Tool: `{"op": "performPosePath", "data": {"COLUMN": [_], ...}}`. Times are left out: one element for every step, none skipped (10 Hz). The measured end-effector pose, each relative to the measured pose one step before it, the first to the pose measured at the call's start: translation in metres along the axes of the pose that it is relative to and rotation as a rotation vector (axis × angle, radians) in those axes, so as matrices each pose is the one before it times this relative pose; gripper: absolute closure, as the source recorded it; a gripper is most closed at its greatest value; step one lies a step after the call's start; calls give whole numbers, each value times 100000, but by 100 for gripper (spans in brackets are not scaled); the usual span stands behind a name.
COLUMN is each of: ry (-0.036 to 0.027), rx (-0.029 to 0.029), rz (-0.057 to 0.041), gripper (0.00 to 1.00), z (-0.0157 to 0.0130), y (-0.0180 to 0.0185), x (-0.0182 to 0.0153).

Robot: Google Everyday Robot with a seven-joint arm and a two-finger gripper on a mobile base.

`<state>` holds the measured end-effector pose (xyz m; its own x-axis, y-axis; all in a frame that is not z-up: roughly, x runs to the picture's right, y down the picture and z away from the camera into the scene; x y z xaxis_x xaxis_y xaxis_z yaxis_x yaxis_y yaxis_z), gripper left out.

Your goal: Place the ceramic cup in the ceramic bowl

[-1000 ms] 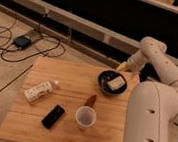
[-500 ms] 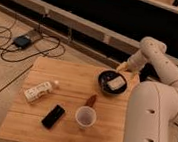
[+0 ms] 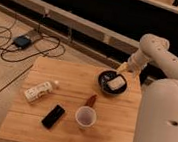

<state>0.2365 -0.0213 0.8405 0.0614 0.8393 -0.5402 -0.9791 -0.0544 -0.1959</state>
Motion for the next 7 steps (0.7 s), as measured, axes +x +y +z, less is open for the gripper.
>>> {"op": "performPosePath", "data": {"ry": [-599, 163, 82, 566, 264, 681, 690], "rx": [-406, -563, -128, -90, -247, 283, -164], "rz": [-3085, -4038, -1723, -2119, -1499, -1432, -2042], "gripper": [34, 34, 34, 34, 34, 34, 34], "z": [-804, -806, -314, -133, 31, 285, 360], "y": [1293, 2315, 1240, 1732, 1621, 1130, 1541], "x": [1884, 3646, 1867, 2962, 2521, 1844, 1534]}}
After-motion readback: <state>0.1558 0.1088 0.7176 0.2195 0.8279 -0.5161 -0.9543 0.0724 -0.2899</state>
